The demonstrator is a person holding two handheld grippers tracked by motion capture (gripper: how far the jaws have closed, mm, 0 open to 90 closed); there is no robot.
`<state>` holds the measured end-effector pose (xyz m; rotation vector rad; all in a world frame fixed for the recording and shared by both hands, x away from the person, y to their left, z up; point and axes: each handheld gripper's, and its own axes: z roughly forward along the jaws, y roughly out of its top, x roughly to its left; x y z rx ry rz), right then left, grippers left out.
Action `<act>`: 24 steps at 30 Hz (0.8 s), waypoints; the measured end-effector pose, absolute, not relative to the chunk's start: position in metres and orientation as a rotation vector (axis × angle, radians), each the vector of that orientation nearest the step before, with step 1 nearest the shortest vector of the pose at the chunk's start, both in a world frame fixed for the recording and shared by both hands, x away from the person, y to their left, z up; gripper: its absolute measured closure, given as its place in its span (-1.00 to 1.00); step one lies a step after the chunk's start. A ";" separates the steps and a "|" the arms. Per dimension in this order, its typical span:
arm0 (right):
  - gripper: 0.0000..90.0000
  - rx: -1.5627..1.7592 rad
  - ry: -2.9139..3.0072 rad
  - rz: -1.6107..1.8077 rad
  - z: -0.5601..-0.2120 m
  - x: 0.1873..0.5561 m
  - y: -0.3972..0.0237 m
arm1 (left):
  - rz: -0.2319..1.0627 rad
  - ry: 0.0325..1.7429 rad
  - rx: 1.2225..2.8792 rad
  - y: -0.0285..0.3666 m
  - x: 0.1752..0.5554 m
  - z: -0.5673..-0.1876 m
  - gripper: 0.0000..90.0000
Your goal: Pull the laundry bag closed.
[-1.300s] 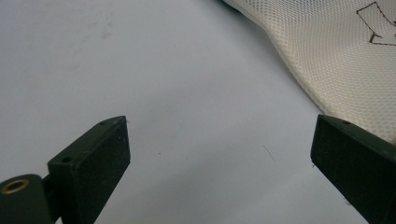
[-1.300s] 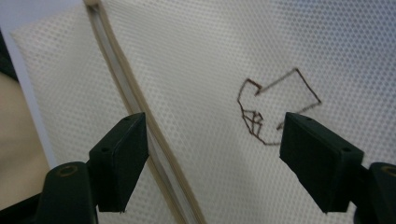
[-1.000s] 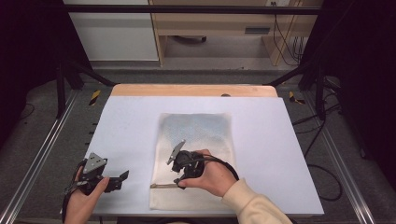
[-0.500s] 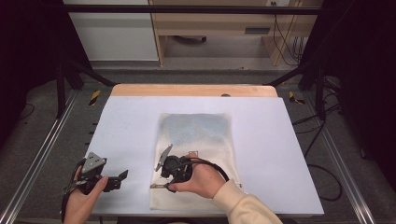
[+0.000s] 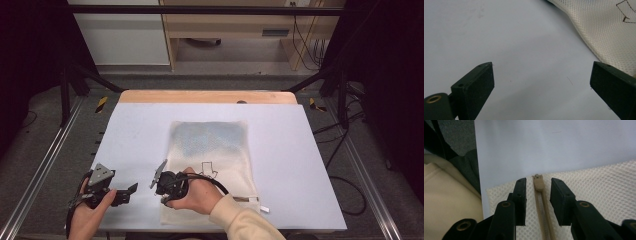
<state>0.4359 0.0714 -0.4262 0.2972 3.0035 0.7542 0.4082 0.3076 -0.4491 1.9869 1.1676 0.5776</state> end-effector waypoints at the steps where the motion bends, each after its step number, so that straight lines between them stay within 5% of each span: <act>1: 0.50 0.297 3.004 0.754 -0.426 0.436 0.071 | 0.578 1.168 1.987 0.308 0.408 -0.449 -0.88; 24: 0.73 0.277 3.017 0.666 -0.437 0.438 0.089 | 0.565 1.156 1.990 0.306 0.408 -0.448 -0.87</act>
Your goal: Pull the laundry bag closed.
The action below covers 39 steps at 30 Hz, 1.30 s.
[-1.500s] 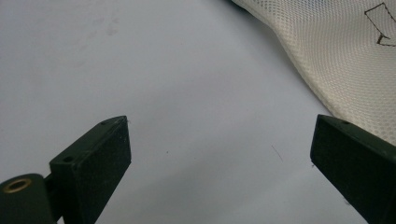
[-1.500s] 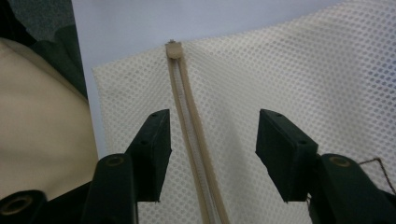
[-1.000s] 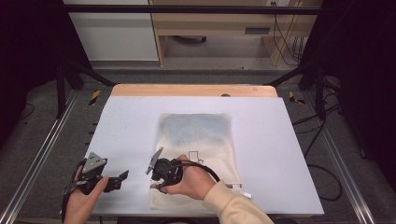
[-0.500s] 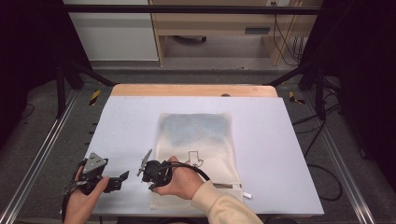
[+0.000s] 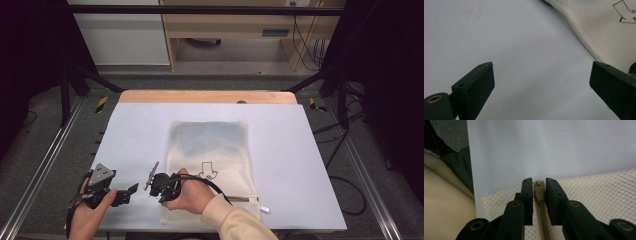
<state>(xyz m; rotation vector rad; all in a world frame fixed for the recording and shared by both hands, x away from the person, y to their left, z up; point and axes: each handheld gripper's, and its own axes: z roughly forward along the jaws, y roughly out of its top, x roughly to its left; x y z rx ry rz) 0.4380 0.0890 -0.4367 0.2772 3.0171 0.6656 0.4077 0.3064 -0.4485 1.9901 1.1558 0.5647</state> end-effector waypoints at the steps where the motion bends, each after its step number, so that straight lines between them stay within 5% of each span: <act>1: 0.77 0.278 3.023 0.670 -0.438 0.439 0.089 | 0.563 1.155 1.991 0.306 0.408 -0.448 -0.87; 26: 0.82 0.299 2.961 0.962 -0.422 0.443 0.060 | 0.475 1.088 1.932 0.299 0.385 -0.431 -0.85; 39: 0.82 0.324 2.948 1.033 -0.419 0.446 0.056 | 0.290 0.951 1.966 0.259 0.369 -0.430 -0.79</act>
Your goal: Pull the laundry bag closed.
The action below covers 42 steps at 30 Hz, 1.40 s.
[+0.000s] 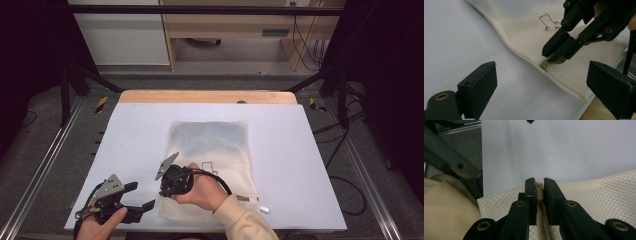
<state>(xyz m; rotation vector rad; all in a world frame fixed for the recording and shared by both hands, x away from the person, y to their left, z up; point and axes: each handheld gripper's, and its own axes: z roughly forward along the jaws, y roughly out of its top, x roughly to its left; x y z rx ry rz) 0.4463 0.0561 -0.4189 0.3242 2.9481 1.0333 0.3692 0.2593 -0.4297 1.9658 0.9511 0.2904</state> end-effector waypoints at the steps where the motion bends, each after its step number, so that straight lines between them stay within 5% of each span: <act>1: 0.82 0.324 2.948 1.033 -0.419 0.446 0.056 | 0.290 0.951 1.966 0.259 0.369 -0.430 -0.79; 11: 0.82 0.330 2.941 1.058 -0.417 0.445 0.055 | 0.264 0.972 1.995 0.234 0.377 -0.447 -0.78; 23: 0.82 0.322 2.919 1.102 -0.408 0.446 0.051 | 0.179 0.997 2.011 0.229 0.389 -0.459 -0.53; 42: 0.82 0.323 2.917 1.116 -0.405 0.446 0.049 | -0.030 0.893 1.979 0.227 0.402 -0.468 0.10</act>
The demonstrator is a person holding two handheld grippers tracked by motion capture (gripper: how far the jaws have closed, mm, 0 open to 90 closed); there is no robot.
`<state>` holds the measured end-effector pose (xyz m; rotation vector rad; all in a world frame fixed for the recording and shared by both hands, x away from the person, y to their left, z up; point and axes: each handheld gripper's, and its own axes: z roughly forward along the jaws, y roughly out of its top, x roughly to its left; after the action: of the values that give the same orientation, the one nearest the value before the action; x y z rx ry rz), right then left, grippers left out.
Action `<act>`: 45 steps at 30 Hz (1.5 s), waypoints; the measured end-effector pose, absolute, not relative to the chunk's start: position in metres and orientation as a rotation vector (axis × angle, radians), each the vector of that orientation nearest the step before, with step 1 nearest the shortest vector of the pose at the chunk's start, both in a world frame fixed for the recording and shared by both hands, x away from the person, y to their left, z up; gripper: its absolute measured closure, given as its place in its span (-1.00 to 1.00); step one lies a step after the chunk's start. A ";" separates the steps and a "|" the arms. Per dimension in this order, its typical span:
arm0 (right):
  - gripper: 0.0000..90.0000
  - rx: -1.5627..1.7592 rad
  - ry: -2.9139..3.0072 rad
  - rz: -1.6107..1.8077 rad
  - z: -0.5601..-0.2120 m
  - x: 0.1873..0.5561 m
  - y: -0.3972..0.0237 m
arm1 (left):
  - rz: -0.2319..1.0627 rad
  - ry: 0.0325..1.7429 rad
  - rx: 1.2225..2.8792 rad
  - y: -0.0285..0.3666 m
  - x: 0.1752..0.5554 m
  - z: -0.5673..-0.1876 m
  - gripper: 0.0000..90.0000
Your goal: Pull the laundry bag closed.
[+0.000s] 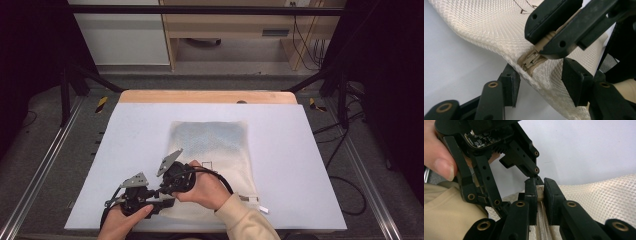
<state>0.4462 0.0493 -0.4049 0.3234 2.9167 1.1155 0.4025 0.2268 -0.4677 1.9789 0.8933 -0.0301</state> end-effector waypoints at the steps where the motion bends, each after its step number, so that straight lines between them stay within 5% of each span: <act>1: 0.82 0.327 2.914 1.119 -0.405 0.446 0.049 | -0.027 0.889 1.978 0.227 0.403 -0.468 0.13; 11: 0.82 0.318 2.913 1.112 -0.405 0.447 0.049 | -0.031 0.855 1.994 0.227 0.409 -0.470 0.34; 18: 0.82 0.313 2.915 1.107 -0.405 0.447 0.049 | -0.045 0.855 2.005 0.224 0.412 -0.473 0.29; 31: 0.82 0.343 2.912 1.084 -0.410 0.447 0.042 | -0.015 0.875 2.010 0.226 0.415 -0.473 0.82; 45: 0.83 0.354 2.940 0.996 -0.414 0.449 0.030 | 0.010 0.871 2.035 0.223 0.413 -0.472 0.84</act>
<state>0.4486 0.0301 -0.4135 0.3544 2.9399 0.9964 0.4131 0.2226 -0.4716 2.0346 0.8711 0.0096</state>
